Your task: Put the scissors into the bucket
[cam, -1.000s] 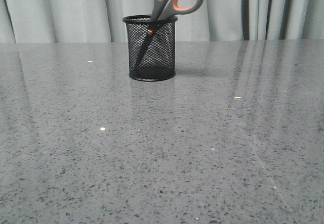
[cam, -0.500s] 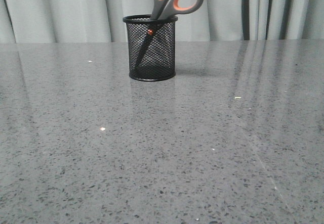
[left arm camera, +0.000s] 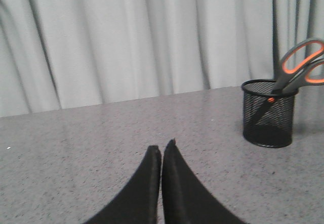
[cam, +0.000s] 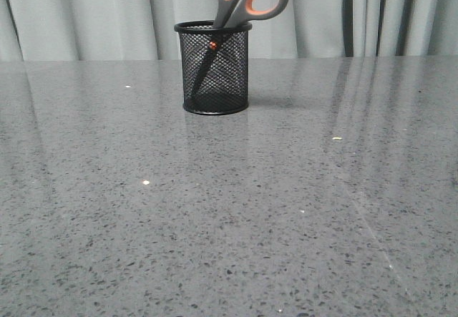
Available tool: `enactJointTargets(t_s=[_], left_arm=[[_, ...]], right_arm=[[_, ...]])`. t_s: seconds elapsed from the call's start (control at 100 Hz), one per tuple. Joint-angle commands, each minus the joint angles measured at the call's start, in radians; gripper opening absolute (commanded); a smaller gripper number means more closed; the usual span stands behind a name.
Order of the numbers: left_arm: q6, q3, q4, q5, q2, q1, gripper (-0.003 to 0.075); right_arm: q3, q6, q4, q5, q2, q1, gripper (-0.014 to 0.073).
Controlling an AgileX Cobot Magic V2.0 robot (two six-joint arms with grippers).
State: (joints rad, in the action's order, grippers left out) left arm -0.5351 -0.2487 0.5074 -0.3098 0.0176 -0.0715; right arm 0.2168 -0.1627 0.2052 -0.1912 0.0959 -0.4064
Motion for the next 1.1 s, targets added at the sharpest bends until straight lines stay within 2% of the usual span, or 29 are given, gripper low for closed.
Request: enactJointTargets(t_s=[0.0, 0.07, 0.14, 0.34, 1.09], left_arm=[[0.236, 0.004, -0.240, 0.087, 0.011, 0.003, -0.0020], [0.440, 0.055, -0.416, 0.129, 0.009, 0.003, -0.0020], [0.525, 0.118, -0.474, 0.176, -0.001, 0.003, -0.0020], [0.525, 0.290, -0.479, 0.264, -0.048, 0.003, -0.0020], [0.525, 0.288, -0.475, 0.265, -0.047, 0.003, -0.0020]], right_arm=[[0.027, 0.000, 0.005, 0.085, 0.009, 0.002, -0.0045], [0.027, 0.000, 0.005, 0.085, 0.009, 0.002, -0.0045], [0.027, 0.000, 0.005, 0.085, 0.009, 0.002, -0.0045], [0.027, 0.000, 0.005, 0.081, 0.009, 0.002, -0.0045], [0.027, 0.000, 0.005, 0.079, 0.011, 0.002, -0.0045]])
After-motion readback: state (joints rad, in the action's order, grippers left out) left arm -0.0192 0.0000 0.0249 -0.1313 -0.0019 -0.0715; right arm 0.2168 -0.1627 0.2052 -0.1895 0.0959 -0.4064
